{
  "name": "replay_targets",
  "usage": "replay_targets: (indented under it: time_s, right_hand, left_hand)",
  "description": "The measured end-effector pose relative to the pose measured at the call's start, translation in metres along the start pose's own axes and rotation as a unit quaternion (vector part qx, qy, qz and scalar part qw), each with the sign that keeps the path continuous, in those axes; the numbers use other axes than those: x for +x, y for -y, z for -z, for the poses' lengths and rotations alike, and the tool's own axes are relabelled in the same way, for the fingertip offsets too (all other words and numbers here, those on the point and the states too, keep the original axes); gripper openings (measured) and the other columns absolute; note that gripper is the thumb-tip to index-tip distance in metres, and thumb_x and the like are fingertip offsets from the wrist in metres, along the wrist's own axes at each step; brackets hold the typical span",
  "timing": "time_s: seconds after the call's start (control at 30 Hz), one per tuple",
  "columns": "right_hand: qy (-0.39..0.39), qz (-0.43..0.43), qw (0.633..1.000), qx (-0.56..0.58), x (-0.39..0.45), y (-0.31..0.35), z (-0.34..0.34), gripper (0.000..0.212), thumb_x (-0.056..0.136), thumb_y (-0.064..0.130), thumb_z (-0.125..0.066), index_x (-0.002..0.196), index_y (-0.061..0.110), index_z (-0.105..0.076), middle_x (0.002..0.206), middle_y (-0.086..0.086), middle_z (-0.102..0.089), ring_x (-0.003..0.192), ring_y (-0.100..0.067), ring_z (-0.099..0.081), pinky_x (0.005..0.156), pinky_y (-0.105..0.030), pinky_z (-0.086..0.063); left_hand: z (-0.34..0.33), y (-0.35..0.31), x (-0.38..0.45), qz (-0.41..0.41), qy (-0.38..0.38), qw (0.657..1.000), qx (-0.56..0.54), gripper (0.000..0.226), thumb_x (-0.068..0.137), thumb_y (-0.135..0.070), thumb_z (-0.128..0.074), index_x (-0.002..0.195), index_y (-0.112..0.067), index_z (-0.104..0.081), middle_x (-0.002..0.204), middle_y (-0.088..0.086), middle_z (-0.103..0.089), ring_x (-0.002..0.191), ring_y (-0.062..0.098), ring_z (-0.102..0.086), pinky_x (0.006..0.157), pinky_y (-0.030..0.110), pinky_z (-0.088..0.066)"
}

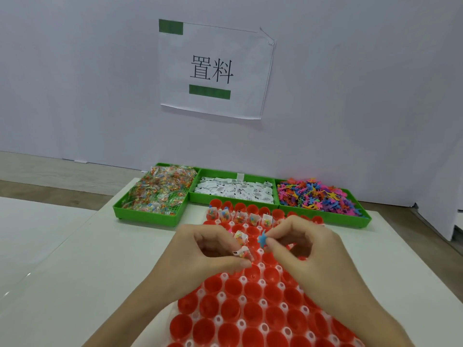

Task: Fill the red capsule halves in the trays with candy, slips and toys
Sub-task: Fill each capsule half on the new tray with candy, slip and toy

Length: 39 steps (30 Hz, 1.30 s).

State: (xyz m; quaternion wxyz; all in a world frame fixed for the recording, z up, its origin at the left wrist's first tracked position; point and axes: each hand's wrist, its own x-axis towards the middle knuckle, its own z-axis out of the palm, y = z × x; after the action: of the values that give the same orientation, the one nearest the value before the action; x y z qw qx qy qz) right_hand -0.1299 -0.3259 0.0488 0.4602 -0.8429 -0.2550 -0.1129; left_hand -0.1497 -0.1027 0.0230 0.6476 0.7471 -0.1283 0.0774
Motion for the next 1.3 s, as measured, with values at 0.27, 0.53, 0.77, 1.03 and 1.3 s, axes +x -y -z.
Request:
replay_targets:
  time_s: [0.27,0.53,0.77,1.03,1.3]
  right_hand:
    - [0.064,0.024,0.998,0.006,-0.016,0.002,-0.013,0.018,0.093,0.009,-0.071,0.089,0.027,-0.069,0.084,0.016,-0.072,0.081,-0.006,-0.072,0.071,-0.016,-0.056]
    - [0.08,0.018,0.996,-0.021,-0.022,-0.002,-0.009,0.023,0.091,0.011,-0.073,0.09,0.034,-0.072,0.088,0.022,-0.072,0.084,-0.001,-0.071,0.072,-0.013,-0.055]
    - [0.03,-0.022,0.999,0.013,-0.021,-0.004,-0.005,0.017,0.089,0.019,-0.078,0.085,0.034,-0.073,0.084,0.019,-0.074,0.084,-0.001,-0.071,0.073,-0.014,-0.055]
    - [-0.006,-0.059,0.998,0.034,0.002,-0.017,0.003,0.009,0.086,0.022,-0.081,0.085,0.03,-0.077,0.083,0.016,-0.075,0.083,-0.003,-0.071,0.074,-0.016,-0.056]
    - [0.086,-0.109,0.989,-0.054,0.055,-0.047,0.001,0.005,0.086,0.025,-0.081,0.084,0.019,-0.08,0.076,0.007,-0.076,0.072,-0.002,-0.07,0.07,-0.018,-0.056]
  left_hand:
    - [-0.011,0.0,-0.004,-0.021,0.021,0.998,0.047,0.021,0.067,-0.018,-0.096,0.076,-0.015,-0.078,0.072,0.008,-0.074,0.064,0.016,-0.071,0.063,0.023,-0.055]
    - [-0.016,0.0,-0.006,-0.01,-0.002,0.999,0.053,0.029,0.063,-0.036,-0.097,0.075,-0.019,-0.077,0.07,0.006,-0.074,0.062,0.022,-0.072,0.061,0.033,-0.058]
    - [-0.017,-0.002,-0.004,-0.009,0.019,0.999,0.031,0.021,0.07,-0.024,-0.095,0.083,-0.018,-0.08,0.079,0.006,-0.078,0.073,0.023,-0.078,0.07,0.027,-0.062]
    - [-0.023,-0.016,0.025,-0.094,-0.005,0.978,0.185,0.007,0.083,-0.024,-0.085,0.086,-0.03,-0.083,0.081,-0.017,-0.077,0.082,0.006,-0.073,0.076,0.023,-0.059]
    - [-0.032,0.016,0.063,-0.078,-0.066,0.923,0.37,0.007,0.078,-0.042,-0.085,0.081,-0.037,-0.081,0.092,-0.025,-0.07,0.103,0.011,-0.044,0.082,0.015,-0.034]
